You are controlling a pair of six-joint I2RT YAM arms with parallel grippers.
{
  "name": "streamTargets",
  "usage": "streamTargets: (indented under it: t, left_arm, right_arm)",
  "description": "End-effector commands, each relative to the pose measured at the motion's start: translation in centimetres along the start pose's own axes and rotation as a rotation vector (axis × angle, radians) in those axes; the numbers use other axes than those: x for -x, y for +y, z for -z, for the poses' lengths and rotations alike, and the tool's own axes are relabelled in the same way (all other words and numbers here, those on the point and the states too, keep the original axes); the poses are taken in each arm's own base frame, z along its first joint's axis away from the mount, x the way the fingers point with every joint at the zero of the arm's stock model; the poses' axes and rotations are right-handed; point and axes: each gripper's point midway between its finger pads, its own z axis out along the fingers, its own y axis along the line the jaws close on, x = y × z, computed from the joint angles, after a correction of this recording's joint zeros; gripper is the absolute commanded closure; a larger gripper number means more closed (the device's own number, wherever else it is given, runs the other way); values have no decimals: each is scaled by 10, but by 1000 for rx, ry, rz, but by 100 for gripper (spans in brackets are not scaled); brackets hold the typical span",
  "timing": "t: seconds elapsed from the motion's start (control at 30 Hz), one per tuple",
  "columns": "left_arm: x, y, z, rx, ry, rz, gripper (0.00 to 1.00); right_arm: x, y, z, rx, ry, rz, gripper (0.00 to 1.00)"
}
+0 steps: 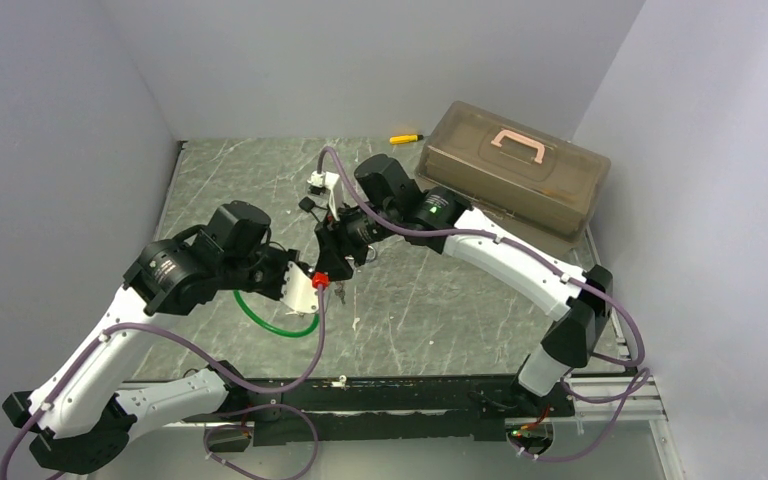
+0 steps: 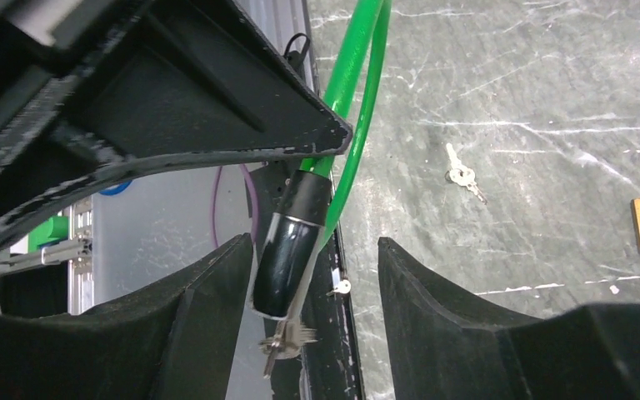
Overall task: Unlock with the key
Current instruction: Unlock the lock.
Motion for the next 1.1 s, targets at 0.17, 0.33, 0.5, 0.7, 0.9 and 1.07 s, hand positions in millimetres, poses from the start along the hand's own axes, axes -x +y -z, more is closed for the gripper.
streamTargets:
  t: [0.17, 0.33, 0.5, 0.7, 0.9, 1.07]
  left_arm:
    - [16, 26, 14, 115, -61, 9, 100]
    - [19, 27, 16, 125, -81, 35, 100]
    - [23, 26, 18, 134, -118, 130, 50]
    - [33, 4, 21, 21, -189, 285, 1]
    - [32, -11, 25, -51, -322, 468, 0]
    - [42, -10, 28, -79, -479, 567, 1]
  right_arm:
    - [13, 14, -5, 73, -26, 15, 48]
    - [18, 17, -7, 103, -45, 15, 80]
    - [18, 19, -1, 98, -72, 54, 96]
    - [19, 26, 15, 87, -124, 139, 99]
    - [19, 32, 29, 70, -164, 222, 99]
    - [26, 42, 39, 79, -202, 275, 99]
